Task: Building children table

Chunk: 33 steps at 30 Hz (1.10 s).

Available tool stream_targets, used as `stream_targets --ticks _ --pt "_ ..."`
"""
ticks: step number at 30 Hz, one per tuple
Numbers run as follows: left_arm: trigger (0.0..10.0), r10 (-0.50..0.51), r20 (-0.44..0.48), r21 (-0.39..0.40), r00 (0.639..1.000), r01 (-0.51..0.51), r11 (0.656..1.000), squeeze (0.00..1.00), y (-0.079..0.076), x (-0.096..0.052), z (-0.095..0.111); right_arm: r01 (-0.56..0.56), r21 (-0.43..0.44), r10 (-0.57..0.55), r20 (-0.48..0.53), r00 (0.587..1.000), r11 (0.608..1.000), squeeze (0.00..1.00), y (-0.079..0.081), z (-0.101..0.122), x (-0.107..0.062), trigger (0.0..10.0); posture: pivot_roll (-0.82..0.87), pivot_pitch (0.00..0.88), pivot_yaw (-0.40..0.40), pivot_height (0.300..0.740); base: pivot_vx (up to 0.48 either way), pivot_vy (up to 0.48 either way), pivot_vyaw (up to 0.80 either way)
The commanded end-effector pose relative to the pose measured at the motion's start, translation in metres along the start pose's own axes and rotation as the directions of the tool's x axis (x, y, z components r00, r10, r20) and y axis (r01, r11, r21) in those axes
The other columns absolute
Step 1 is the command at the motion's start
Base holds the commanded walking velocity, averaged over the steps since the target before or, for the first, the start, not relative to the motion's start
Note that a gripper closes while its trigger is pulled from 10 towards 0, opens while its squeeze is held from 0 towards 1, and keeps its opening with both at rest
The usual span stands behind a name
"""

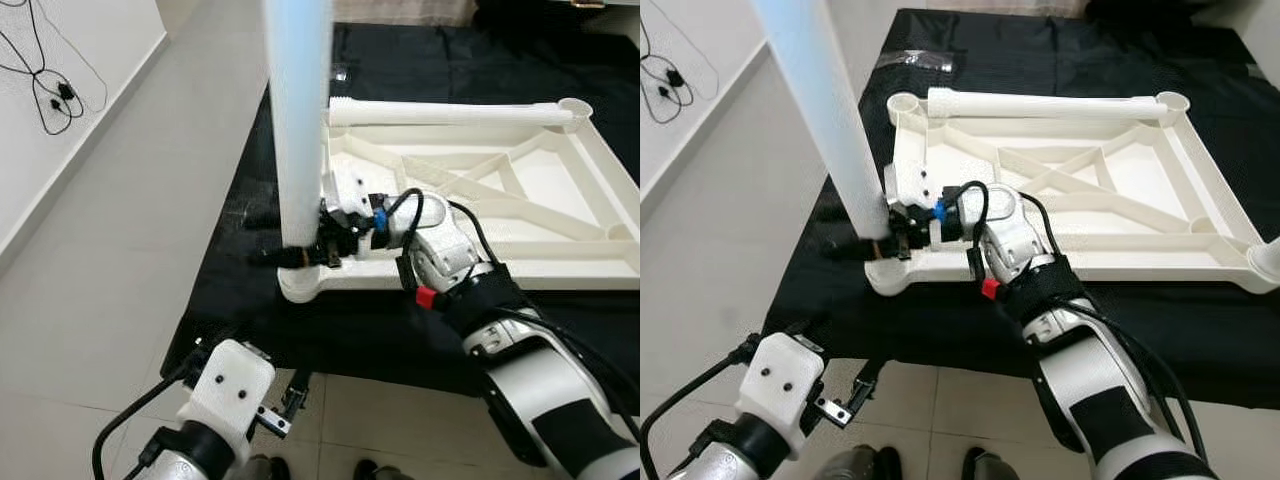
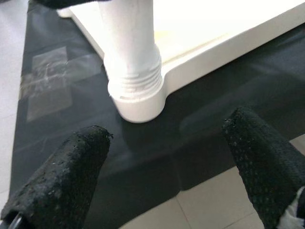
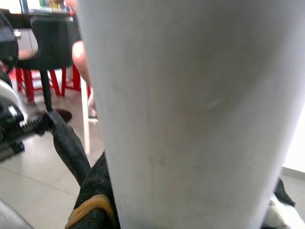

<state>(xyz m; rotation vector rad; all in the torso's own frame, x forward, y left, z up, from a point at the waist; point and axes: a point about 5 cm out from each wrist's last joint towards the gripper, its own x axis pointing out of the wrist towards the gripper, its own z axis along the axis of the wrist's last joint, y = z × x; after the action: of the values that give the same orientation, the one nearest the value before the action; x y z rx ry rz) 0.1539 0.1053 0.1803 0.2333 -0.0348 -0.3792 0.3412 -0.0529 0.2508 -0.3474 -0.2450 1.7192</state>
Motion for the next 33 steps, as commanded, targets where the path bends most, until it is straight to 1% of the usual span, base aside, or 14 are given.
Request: stream_targets --ticks 1,5,7,8,10,13,14,17,19,26,28,31,32,33 --pt "10.0 -0.001 -0.011 -0.003 1.000 0.001 1.000 0.00 -0.002 -0.001 -0.001 -0.052 0.144 0.059 -0.045 0.997 0.988 0.00 0.012 -0.027 0.005 10.0 0.19 0.259 -0.019 0.740 0.000 0.000 0.00" --pt "10.0 -0.002 -0.011 -0.005 1.000 0.002 1.000 0.00 -0.003 -0.001 0.000 -0.035 0.141 0.042 -0.045 0.998 0.989 0.00 0.008 -0.027 0.007 10.0 0.19 0.262 -0.022 0.740 0.000 0.000 0.00" --pt "10.0 0.005 -0.009 -0.008 1.000 -0.005 1.000 0.00 -0.003 -0.001 0.001 -0.014 0.124 0.021 -0.056 0.998 0.992 0.00 -0.002 -0.023 0.016 10.0 0.20 0.270 -0.033 0.740 0.000 0.000 0.00" --pt "10.0 0.005 -0.009 -0.008 1.000 -0.005 1.000 0.00 -0.003 -0.001 0.001 -0.014 0.124 0.021 -0.056 0.998 0.992 0.00 -0.002 -0.023 0.016 10.0 0.20 0.270 -0.033 0.740 0.000 0.000 0.00" --pt "10.0 0.010 -0.009 -0.009 1.000 -0.010 1.000 0.00 -0.003 -0.001 0.001 -0.045 0.130 0.051 -0.044 0.998 0.990 0.00 -0.005 -0.018 0.022 10.0 0.19 0.272 -0.036 0.740 0.000 0.000 0.00" --pt "10.0 0.013 -0.009 -0.013 1.000 -0.013 1.000 0.00 -0.004 -0.001 0.001 -0.148 0.157 0.153 -0.020 0.988 0.976 0.00 -0.001 -0.015 0.026 10.0 0.18 0.274 -0.045 0.740 0.000 0.000 0.00" --pt "10.0 0.013 -0.009 -0.013 1.000 -0.013 1.000 0.00 -0.004 -0.001 0.001 -0.148 0.157 0.153 -0.020 0.988 0.976 0.00 -0.001 -0.015 0.026 10.0 0.18 0.274 -0.045 0.740 0.000 0.000 0.00" --pt "10.0 0.015 -0.008 -0.016 1.000 -0.015 1.000 0.00 -0.006 -0.001 0.001 -0.229 0.176 0.238 -0.027 0.971 0.957 0.00 0.002 -0.015 0.031 10.0 0.19 0.275 -0.053 0.740 0.000 0.000 0.00" --pt "10.0 0.015 -0.008 -0.016 1.000 -0.015 1.000 0.00 -0.006 -0.001 0.001 -0.229 0.176 0.238 -0.027 0.971 0.957 0.00 0.002 -0.015 0.031 10.0 0.19 0.275 -0.053 0.740 0.000 0.000 0.00" --pt "10.0 0.022 -0.006 -0.016 1.000 -0.023 1.000 0.00 -0.006 -0.001 0.002 -0.281 0.178 0.302 -0.102 0.948 0.943 0.00 0.006 -0.023 0.037 10.0 0.18 0.271 -0.062 0.740 0.000 0.000 0.00" --pt "10.0 0.022 -0.005 -0.017 1.000 -0.022 1.000 0.00 -0.007 -0.001 0.002 -0.249 0.174 0.277 -0.164 0.947 0.953 0.00 0.005 -0.029 0.038 10.0 0.18 0.268 -0.062 0.740 0.000 0.000 0.00" --pt "10.0 0.022 -0.005 -0.017 1.000 -0.022 1.000 0.00 -0.007 0.000 0.002 -0.229 0.169 0.259 -0.184 0.948 0.959 0.00 0.004 -0.030 0.039 10.0 0.18 0.268 -0.062 0.740 0.000 0.000 0.00" --pt "10.0 0.021 -0.003 -0.018 1.000 -0.021 1.000 0.00 -0.007 0.000 0.002 -0.182 0.184 0.224 -0.241 0.944 0.966 0.00 0.003 -0.036 0.033 10.0 0.18 0.265 -0.060 0.740 0.000 0.000 0.00" --pt "10.0 0.021 -0.003 -0.018 1.000 -0.021 1.000 0.00 -0.007 0.000 0.002 -0.182 0.184 0.224 -0.241 0.944 0.966 0.00 0.003 -0.036 0.033 10.0 0.18 0.265 -0.060 0.740 0.000 0.000 0.00"
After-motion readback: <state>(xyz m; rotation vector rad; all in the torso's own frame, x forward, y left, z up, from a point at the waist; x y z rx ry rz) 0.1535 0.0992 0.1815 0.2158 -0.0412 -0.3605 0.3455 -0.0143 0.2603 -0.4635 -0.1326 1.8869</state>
